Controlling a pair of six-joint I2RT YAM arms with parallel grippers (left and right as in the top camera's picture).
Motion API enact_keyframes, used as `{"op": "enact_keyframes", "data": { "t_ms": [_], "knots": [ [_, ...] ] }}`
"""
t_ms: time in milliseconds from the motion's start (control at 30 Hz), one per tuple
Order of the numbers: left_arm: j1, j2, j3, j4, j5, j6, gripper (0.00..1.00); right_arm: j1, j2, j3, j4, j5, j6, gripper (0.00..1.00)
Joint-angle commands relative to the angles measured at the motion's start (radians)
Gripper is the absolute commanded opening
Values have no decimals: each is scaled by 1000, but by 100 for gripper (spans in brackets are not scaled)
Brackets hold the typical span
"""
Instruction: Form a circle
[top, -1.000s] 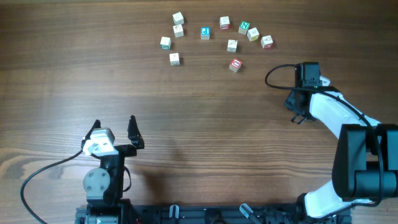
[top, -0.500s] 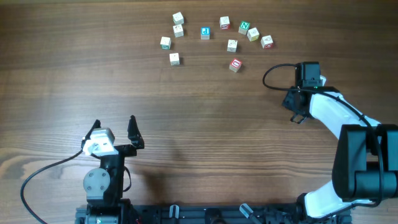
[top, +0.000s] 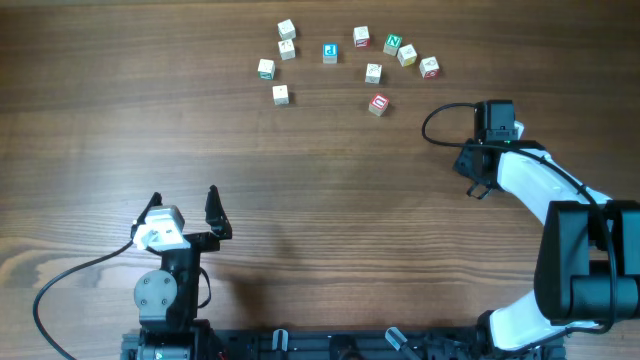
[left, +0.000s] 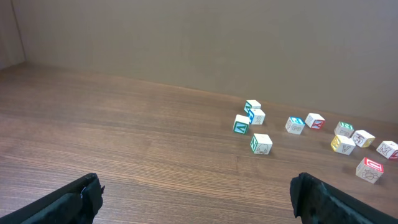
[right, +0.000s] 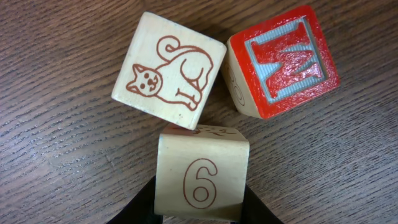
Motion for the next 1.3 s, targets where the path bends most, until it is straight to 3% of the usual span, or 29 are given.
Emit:
{"op": "enact_keyframes", "data": {
  "t_ms": [0,667,933,1267],
  "knots": [
    [6,-9,-6,1,12,23,100,1,28,-34,-9,10,1,30],
    [6,-9,-6,1,12,23,100,1,28,-34,-20,40,0,31],
    [6,-9,-6,1,12,23,100,1,28,-34,-23,44,0,43],
    [6,-9,-6,1,12,23,100,1,22,-34,-29,52,1,47]
  ]
}}
